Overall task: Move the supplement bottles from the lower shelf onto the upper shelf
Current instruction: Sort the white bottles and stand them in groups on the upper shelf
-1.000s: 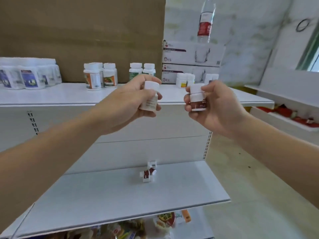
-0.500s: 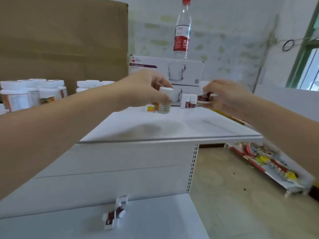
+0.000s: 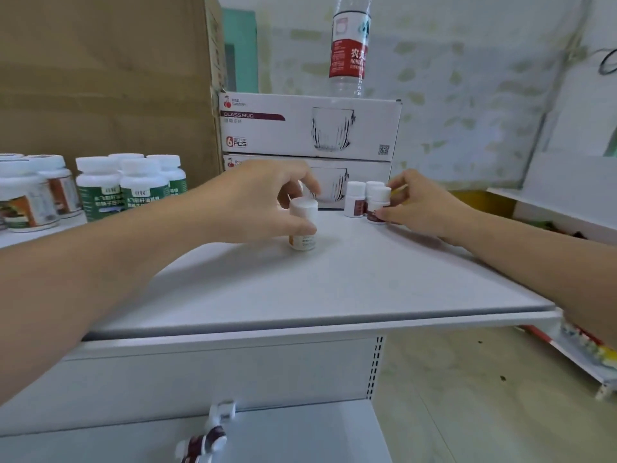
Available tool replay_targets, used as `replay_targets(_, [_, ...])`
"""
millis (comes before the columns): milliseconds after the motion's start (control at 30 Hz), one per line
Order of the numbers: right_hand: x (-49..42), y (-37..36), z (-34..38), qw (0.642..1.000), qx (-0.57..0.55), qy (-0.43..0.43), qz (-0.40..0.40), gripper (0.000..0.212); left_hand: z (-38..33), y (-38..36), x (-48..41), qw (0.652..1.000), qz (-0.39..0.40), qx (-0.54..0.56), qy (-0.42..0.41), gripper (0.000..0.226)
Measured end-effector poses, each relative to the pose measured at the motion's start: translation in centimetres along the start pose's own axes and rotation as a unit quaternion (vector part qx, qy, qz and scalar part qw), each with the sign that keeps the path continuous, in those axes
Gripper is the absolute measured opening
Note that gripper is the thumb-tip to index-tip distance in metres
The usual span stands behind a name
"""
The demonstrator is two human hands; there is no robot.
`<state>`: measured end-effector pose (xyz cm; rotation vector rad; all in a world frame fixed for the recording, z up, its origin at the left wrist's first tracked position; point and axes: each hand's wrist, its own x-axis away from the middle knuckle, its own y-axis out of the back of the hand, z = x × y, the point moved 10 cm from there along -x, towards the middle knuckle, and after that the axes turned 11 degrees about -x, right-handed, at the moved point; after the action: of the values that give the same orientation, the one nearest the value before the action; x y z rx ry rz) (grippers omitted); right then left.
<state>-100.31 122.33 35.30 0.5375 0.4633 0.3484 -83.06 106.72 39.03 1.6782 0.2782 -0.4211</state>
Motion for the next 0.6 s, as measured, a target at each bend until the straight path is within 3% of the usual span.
replay_targets(367, [0.38,0.04,0.18,0.997,0.067,0.010,-0.028,0.050,0.96,0.53,0.19,0.999,-0.035,-0.042,-0.009,0.022])
replay_targets(600, [0.26,-0.11,0.01,0.996,0.088,0.016,-0.027,0.046,0.93,0.57,-0.11,0.993,-0.082,-0.080,-0.010,0.025])
